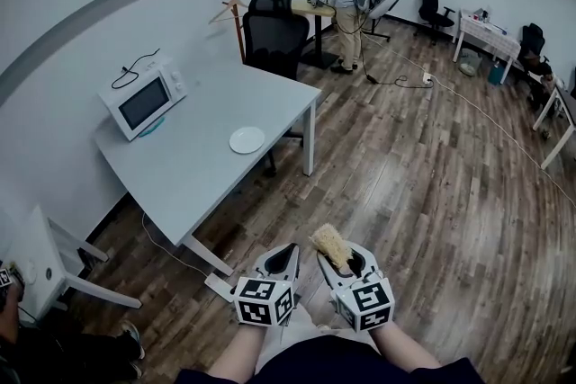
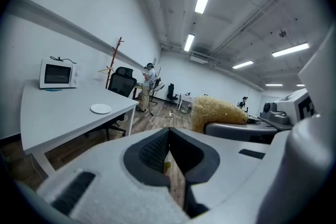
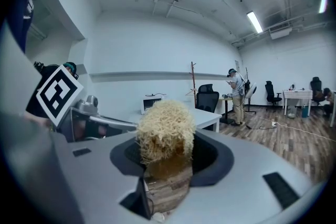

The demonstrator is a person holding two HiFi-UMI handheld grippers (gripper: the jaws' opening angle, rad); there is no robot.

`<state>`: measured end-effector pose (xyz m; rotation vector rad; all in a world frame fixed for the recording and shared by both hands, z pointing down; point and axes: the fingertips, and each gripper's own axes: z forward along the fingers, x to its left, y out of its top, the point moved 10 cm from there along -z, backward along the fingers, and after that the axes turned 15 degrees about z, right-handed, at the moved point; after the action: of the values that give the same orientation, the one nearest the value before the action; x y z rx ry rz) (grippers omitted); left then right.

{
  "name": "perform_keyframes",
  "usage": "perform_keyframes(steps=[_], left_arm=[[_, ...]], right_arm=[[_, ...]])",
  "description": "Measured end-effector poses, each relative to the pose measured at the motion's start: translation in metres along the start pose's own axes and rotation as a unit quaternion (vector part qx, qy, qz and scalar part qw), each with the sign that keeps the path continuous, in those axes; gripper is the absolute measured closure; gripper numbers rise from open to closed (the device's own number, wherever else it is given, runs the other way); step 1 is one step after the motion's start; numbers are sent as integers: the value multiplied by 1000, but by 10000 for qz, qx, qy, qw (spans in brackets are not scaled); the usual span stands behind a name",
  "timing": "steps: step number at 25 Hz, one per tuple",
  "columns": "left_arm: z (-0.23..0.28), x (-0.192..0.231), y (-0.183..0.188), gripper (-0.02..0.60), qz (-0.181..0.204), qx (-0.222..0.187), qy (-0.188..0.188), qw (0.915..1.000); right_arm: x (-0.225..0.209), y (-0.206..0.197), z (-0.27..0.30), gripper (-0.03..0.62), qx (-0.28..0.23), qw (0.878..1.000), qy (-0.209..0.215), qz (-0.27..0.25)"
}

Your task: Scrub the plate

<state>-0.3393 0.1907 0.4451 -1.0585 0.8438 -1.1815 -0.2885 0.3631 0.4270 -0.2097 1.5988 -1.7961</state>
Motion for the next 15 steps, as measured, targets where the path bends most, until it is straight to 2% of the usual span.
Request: perform_keyframes(steps=[8,15], left_arm=[[-8,1,-2,564,-103,-9,148,9998],[-5,14,-12,564,-240,197,282,9991]], right_arm=[[1,-6,-5,408,101,9999,110,18],[-6,-10,10,408,295,9995,109,90]])
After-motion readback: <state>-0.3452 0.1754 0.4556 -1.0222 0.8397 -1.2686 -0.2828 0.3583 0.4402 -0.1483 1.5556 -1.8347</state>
